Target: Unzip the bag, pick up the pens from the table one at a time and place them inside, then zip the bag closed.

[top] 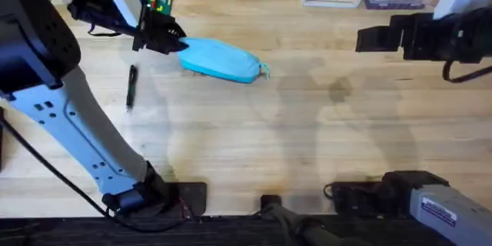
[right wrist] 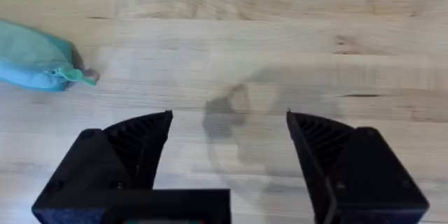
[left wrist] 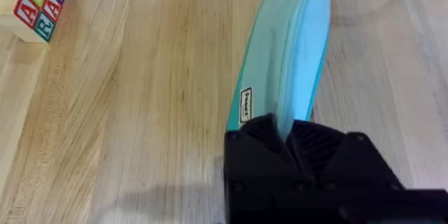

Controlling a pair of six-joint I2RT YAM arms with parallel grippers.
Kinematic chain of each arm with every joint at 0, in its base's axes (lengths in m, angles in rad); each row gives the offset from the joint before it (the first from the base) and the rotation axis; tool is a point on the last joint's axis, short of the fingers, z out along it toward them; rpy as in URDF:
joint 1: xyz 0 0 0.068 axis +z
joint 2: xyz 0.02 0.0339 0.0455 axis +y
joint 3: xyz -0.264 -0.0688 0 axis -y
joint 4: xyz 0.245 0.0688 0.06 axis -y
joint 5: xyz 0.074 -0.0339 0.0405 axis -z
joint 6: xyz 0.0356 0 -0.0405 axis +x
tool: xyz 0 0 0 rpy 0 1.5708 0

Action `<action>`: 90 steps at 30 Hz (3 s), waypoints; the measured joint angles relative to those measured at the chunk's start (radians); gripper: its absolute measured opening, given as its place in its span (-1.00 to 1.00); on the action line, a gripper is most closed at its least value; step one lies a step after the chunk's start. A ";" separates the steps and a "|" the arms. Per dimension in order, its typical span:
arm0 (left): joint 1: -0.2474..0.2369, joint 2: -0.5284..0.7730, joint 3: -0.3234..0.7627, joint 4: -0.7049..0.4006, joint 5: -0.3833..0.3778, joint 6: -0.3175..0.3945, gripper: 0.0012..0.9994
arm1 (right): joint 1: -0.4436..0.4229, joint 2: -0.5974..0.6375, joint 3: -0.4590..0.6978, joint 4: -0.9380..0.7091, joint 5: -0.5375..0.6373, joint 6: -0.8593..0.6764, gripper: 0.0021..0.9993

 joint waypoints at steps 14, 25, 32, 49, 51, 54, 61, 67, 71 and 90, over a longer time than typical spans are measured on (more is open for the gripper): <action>0.000 0.000 0.000 0.000 0.000 0.000 -0.92 | 0.000 0.000 0.000 0.000 -0.137 -0.094 1.00; 0.000 0.000 0.000 0.001 0.000 0.000 -0.92 | 0.001 0.000 0.000 0.000 -0.371 -0.390 1.00; 0.000 0.000 0.000 0.000 0.000 0.000 -0.92 | 0.001 0.000 0.000 0.000 -0.422 -0.531 1.00; 0.000 0.000 0.000 0.001 0.000 0.000 -0.92 | 0.001 0.140 0.001 0.003 -0.593 -0.699 1.00; 0.000 0.000 0.000 0.001 0.000 0.000 -0.92 | 0.001 0.164 0.001 0.004 -0.596 -0.710 1.00; 0.000 0.000 0.000 0.000 0.000 0.000 -0.92 | 0.001 0.197 0.001 0.005 -0.599 -0.731 1.00; 0.000 0.000 0.000 0.001 0.000 0.000 -0.92 | 0.001 0.260 0.001 0.005 -0.601 -0.797 1.00; 0.000 0.000 0.000 0.001 0.000 0.000 -0.92 | 0.001 0.309 0.001 0.027 -0.603 -0.856 1.00; 0.000 0.000 0.000 0.001 0.000 0.000 -0.92 | 0.002 0.330 0.001 0.052 -0.603 -0.865 0.99; 0.000 0.000 0.000 0.001 0.000 0.000 -0.92 | 0.086 0.390 0.004 0.172 -0.644 -0.872 0.99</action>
